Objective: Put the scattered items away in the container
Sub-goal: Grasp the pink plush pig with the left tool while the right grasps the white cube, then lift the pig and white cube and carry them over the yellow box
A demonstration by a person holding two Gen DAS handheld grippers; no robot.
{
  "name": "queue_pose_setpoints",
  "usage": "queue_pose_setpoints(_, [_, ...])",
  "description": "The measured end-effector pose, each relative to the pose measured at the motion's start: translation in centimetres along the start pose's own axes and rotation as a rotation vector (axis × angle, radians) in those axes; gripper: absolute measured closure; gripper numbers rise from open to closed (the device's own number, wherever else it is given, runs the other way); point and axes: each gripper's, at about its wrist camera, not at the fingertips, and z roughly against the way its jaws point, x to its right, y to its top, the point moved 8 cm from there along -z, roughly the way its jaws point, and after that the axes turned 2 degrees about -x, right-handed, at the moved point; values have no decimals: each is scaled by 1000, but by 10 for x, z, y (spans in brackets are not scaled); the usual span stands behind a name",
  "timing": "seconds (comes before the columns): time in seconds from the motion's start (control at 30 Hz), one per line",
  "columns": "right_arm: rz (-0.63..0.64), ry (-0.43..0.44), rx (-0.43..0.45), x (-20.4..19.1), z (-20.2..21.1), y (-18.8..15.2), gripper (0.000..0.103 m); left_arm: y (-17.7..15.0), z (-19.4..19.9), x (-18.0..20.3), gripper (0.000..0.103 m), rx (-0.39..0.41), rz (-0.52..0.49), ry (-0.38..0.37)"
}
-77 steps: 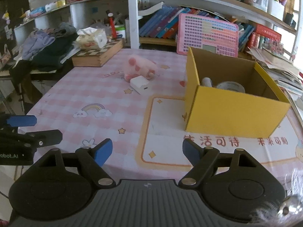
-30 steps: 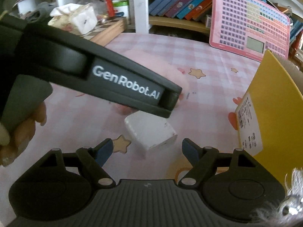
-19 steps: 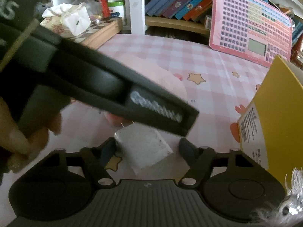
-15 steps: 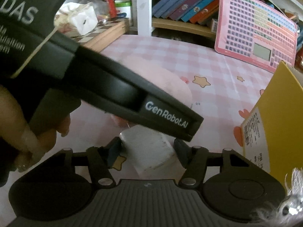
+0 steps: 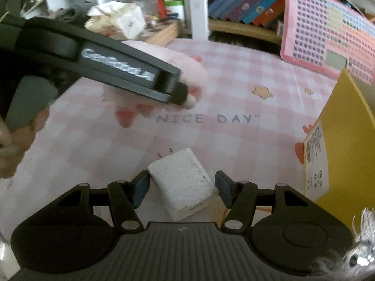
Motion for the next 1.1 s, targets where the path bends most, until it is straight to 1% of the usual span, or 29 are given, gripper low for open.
queue_pose_setpoints(0.1, [30,23,20,-7,17,-1,44,-5,25,-3,18,31,45,2])
queue_pose_setpoints(0.23, [50,48,39,-13,39,-7,44,-16,56,-2,18,64,68,10])
queue_pose_setpoints(0.43, [58,48,55,-18,64,-19,44,-38,93,3,18,92,91,8])
queue_pose_setpoints(0.7, [44,34,82,-25,102,-46,44,-72,131,17,18,107,112,-29])
queue_pose_setpoints(0.9, [-5,16,79,-30,133,-75,44,-102,160,25,18,126,188,-96])
queue_pose_setpoints(1.1, [-33,-10,98,-41,160,-97,44,-134,182,31,18,125,216,-124])
